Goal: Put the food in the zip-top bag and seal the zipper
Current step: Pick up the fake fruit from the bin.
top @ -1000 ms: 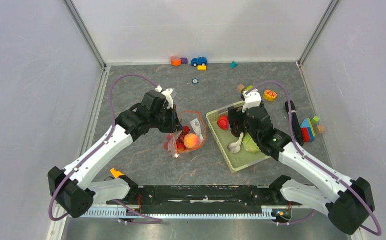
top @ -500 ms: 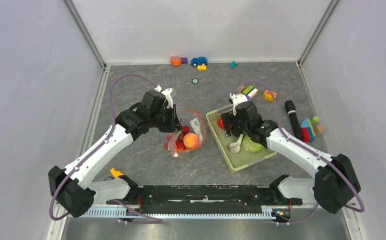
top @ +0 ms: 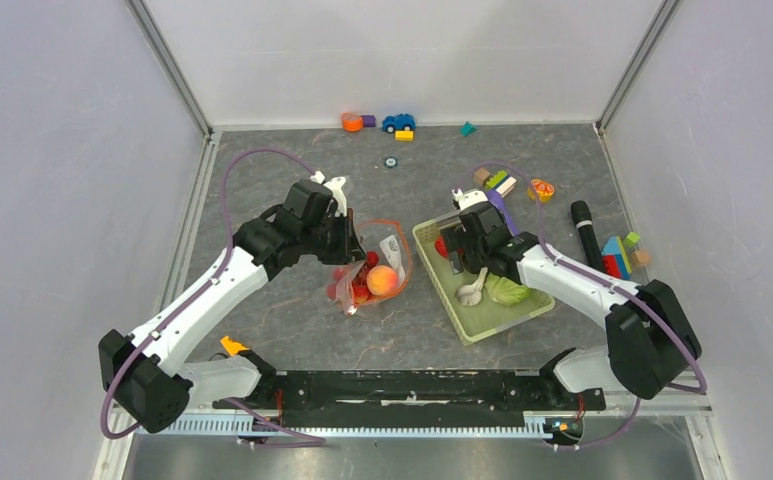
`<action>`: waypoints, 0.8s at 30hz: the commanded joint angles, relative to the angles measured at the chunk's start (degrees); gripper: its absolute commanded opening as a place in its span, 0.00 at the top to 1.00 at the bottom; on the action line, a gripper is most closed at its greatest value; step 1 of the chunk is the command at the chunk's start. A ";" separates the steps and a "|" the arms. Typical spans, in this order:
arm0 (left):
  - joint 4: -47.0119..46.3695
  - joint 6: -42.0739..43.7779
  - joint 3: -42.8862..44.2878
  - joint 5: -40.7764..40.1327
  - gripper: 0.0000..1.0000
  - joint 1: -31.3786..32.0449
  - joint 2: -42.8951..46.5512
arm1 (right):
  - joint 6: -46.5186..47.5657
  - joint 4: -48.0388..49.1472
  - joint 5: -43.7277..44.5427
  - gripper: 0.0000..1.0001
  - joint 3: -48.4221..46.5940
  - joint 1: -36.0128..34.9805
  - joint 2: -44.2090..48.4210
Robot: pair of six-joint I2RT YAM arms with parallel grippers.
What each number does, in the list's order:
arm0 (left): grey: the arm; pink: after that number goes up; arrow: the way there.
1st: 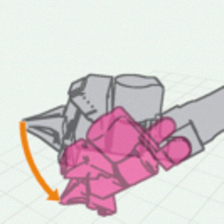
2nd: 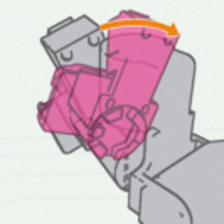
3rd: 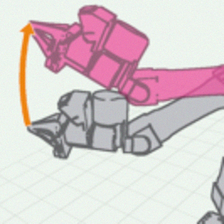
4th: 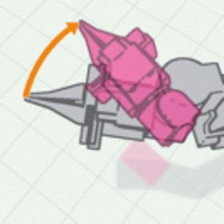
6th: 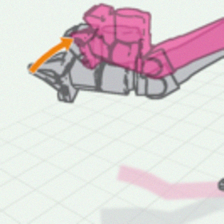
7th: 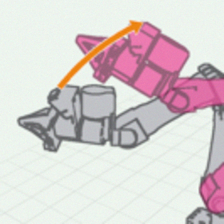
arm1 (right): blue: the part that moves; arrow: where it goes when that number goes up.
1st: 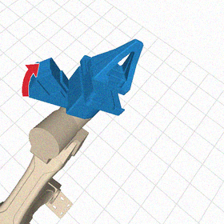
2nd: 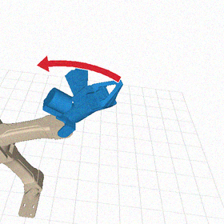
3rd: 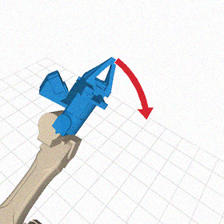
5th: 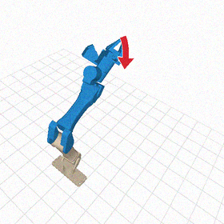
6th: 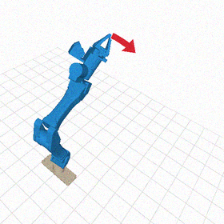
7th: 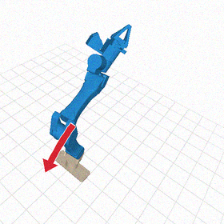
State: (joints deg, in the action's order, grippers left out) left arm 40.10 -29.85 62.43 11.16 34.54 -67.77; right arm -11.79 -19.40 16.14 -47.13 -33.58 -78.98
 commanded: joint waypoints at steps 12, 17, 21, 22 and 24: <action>-1.86 1.37 0.14 1.41 0.98 -0.49 0.17 | 1.83 3.67 2.75 0.14 -0.85 0.33 -3.78; -1.87 1.36 0.14 1.34 0.98 -0.51 0.00 | 1.70 3.68 2.87 0.21 -0.84 0.28 -4.85; -1.89 1.34 0.14 1.42 0.98 -0.60 -0.02 | 1.72 3.74 2.91 0.31 -0.77 0.28 -5.00; -1.89 1.31 0.14 1.37 0.98 -0.62 -0.05 | 1.73 3.70 2.91 0.33 -0.77 0.27 -4.96; -1.88 1.37 0.14 1.41 0.98 -0.58 -0.01 | 1.75 3.69 2.84 0.38 -0.77 0.23 -4.64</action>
State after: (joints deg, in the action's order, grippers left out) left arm 40.12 -29.85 62.43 11.16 34.35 -67.77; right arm -10.20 -17.30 18.15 -47.13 -33.58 -83.85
